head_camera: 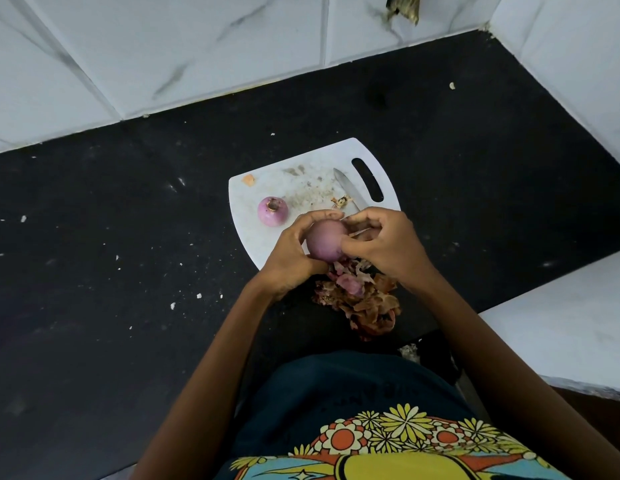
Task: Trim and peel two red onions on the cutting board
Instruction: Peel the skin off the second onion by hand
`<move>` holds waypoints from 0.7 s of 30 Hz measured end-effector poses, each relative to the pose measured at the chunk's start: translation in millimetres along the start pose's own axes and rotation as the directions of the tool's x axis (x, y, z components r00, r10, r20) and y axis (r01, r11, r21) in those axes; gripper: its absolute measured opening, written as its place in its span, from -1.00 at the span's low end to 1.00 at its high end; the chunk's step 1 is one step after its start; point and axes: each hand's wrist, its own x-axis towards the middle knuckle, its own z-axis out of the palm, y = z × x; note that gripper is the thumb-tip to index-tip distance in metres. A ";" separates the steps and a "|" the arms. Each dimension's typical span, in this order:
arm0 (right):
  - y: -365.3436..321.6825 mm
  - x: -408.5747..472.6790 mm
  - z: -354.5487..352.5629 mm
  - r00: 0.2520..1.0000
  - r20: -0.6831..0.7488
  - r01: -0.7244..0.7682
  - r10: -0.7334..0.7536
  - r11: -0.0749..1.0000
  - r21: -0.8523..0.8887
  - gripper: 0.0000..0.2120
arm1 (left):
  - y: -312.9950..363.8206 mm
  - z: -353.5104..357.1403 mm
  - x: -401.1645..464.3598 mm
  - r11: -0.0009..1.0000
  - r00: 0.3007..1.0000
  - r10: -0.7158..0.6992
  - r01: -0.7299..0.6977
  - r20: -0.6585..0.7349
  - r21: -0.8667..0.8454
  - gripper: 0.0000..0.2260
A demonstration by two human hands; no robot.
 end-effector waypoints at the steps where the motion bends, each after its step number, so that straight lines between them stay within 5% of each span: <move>1: -0.4 0.6 -0.4 1.000 0.000 0.005 -0.005 1.000 -0.018 -0.76 | -0.1 -0.2 -0.1 1.000 1.000 -0.005 0.005 0.002 -0.001 -0.33; 7: 4.9 3.2 -4.2 0.997 -0.066 0.031 -0.032 0.999 -0.023 -0.83 | -0.1 0.6 -0.8 1.000 1.000 -0.026 0.026 0.003 -0.015 -0.28; 12: 8.3 0.6 -2.7 1.000 0.013 -0.023 0.021 0.991 0.130 -0.78 | -1.9 0.1 1.5 0.997 0.998 -0.059 0.057 -0.018 -0.056 -0.27; 21: 7.6 1.1 -4.6 1.000 -0.016 -0.011 0.012 0.998 0.064 -0.77 | -5.2 -0.2 1.2 0.985 0.994 -0.110 0.112 0.022 -0.133 -0.28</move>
